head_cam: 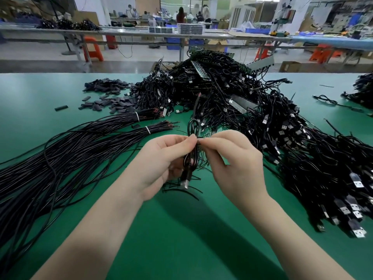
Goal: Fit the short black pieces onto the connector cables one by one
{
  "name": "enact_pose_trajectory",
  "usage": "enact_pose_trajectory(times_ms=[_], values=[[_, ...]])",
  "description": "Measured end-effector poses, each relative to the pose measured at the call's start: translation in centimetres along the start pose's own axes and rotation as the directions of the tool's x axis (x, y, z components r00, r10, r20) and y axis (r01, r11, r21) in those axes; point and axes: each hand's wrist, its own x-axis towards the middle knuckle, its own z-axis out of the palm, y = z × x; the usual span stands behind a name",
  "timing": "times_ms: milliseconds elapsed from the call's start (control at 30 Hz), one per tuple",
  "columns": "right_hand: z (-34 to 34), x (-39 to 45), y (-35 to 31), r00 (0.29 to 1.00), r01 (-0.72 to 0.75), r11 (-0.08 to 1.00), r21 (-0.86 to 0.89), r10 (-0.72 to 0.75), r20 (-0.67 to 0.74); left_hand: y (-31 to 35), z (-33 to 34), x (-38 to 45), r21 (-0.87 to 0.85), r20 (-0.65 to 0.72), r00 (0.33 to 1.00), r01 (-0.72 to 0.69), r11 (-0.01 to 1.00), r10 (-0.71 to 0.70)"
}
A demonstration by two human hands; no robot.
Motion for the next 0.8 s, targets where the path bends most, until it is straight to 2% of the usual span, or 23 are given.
enact_pose_trajectory(times_ms=[67,133,167,200,233,267,300,333,400,533,633,733,800], values=[[-0.2,-0.1,0.6,0.979,0.201,0.972,-0.123,-0.201,0.014,0.2,-0.2,0.0,-0.067,0.056,0.994,0.093,0.993,-0.089],[-0.4,0.0,1.0,0.968,0.252,0.957,-0.145,-0.251,0.026,0.3,-0.5,0.0,-0.039,0.059,0.995,0.085,0.996,-0.083],[-0.4,0.0,0.8,0.980,0.198,0.975,-0.101,-0.196,0.029,0.3,-0.6,0.1,0.003,0.036,0.999,0.033,0.999,-0.033],[-0.4,0.1,0.5,0.997,0.076,0.997,-0.006,-0.076,0.028,0.2,-0.7,0.1,0.047,0.000,0.999,-0.048,0.998,0.048],[-0.5,0.3,0.1,0.993,-0.115,0.985,0.129,0.111,0.043,0.1,-0.7,0.2,0.094,-0.041,0.988,-0.147,0.985,0.151],[-0.5,0.5,-0.5,0.941,-0.338,0.897,0.283,0.324,0.098,0.1,-0.7,0.2,0.144,-0.077,0.963,-0.244,0.959,0.257],[-0.4,0.6,-0.8,0.846,-0.529,0.745,0.407,0.500,0.185,-0.1,-0.7,0.3,0.193,-0.099,0.933,-0.323,0.926,0.346],[-0.4,0.8,-1.0,0.743,-0.659,0.592,0.465,0.611,0.275,-0.1,-0.6,0.3,0.234,-0.113,0.906,-0.374,0.897,0.407],[-0.5,0.7,-1.1,0.604,-0.782,0.399,0.479,0.674,0.425,0.0,-0.4,0.2,0.304,-0.118,0.879,-0.411,0.860,0.462],[-0.6,1.0,-1.5,0.484,-0.806,0.078,0.587,0.658,0.577,-0.1,-0.5,0.1,0.313,-0.089,0.882,-0.416,0.854,0.463],[-0.6,1.2,-1.8,0.377,-0.804,-0.124,0.582,0.650,0.659,-0.1,-0.4,0.1,0.310,-0.099,0.855,-0.460,0.832,0.509],[-0.9,1.5,-2.0,0.342,-0.802,-0.190,0.566,0.631,0.696,0.1,-0.3,0.0,0.312,-0.083,0.839,-0.491,0.813,0.538],[-1.0,1.5,-2.1,0.353,-0.778,-0.216,0.590,0.627,0.695,0.1,-0.1,-0.2,0.298,-0.075,0.837,-0.500,0.813,0.542]])
